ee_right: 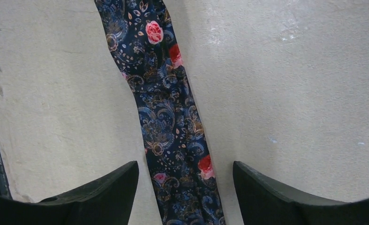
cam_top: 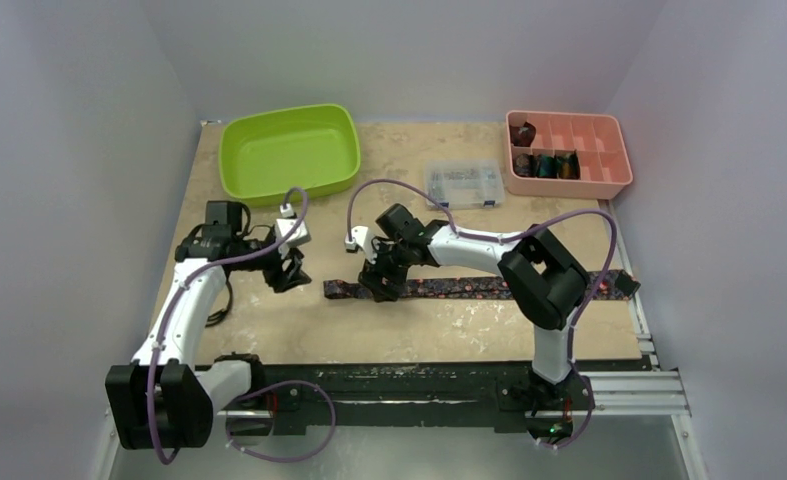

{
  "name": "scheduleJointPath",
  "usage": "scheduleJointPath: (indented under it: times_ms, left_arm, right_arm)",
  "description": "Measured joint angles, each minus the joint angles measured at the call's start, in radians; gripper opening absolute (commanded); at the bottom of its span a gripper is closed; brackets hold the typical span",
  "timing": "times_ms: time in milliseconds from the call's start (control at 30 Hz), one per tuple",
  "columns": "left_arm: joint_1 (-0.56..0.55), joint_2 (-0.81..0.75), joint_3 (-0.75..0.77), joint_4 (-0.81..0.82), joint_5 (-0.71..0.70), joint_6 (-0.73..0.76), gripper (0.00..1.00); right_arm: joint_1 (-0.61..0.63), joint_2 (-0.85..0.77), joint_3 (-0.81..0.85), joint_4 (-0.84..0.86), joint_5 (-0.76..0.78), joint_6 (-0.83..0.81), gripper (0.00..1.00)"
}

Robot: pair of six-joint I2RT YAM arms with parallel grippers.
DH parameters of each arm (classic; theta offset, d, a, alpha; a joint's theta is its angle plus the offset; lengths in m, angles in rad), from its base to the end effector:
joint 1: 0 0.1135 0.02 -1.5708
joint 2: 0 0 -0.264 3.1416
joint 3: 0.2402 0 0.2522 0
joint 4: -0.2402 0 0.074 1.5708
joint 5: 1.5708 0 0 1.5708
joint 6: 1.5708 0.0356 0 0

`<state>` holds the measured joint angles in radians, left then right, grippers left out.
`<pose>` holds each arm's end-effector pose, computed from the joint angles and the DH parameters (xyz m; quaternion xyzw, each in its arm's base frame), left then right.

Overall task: Roll the ties
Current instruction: Roll the tie at the center of the board.

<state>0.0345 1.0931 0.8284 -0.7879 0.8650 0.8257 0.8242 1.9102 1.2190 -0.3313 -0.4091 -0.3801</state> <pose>0.1997 -0.0202 0.2574 0.4373 0.7684 -0.2713 0.3804 0.2548 0.2962 0.1615 -0.5792 0.7457 0.2491 0.2155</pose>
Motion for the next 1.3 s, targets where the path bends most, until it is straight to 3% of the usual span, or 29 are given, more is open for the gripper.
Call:
scheduleJointPath:
  times_ms: [100, 267, 433, 600, 767, 867, 1067, 1167, 1300]
  left_arm:
    - [0.000, 0.016, 0.000, -0.111, 0.021, 0.249, 0.60]
    - [-0.042, 0.044, -0.029, -0.151, 0.015, 0.475, 0.58]
    - [-0.117, 0.085, -0.079, -0.092, -0.041, 0.533, 0.59]
    - [-0.164, 0.121, -0.085, -0.050, -0.092, 0.583, 0.59]
    - [-0.201, 0.128, -0.093, 0.013, -0.156, 0.549, 0.59]
    - [-0.206, 0.124, -0.071, 0.029, -0.175, 0.375, 0.57]
    - [-0.161, 0.110, 0.068, 0.131, -0.150, -0.318, 0.50]
    - [-0.136, 0.080, 0.021, 0.201, -0.156, -0.636, 0.50]
    - [-0.098, 0.073, -0.103, 0.247, -0.172, -0.888, 0.48]
  right_arm:
    - [0.000, 0.009, 0.008, 0.005, 0.000, -0.018, 0.60]
    - [0.000, 0.014, 0.010, 0.013, 0.001, -0.026, 0.52]
    - [0.000, 0.014, 0.010, 0.013, 0.000, -0.023, 0.58]
    - [0.000, 0.013, 0.011, 0.019, -0.004, 0.006, 0.73]
    - [-0.024, -0.016, 0.013, 0.007, -0.035, 0.095, 0.70]
    - [-0.077, -0.055, 0.024, 0.004, -0.097, 0.188, 0.62]
    - [-0.195, -0.088, 0.023, 0.056, -0.246, 0.437, 0.34]
    - [-0.192, -0.085, -0.009, 0.101, -0.311, 0.553, 0.29]
    - [-0.172, -0.051, -0.035, 0.146, -0.369, 0.654, 0.28]
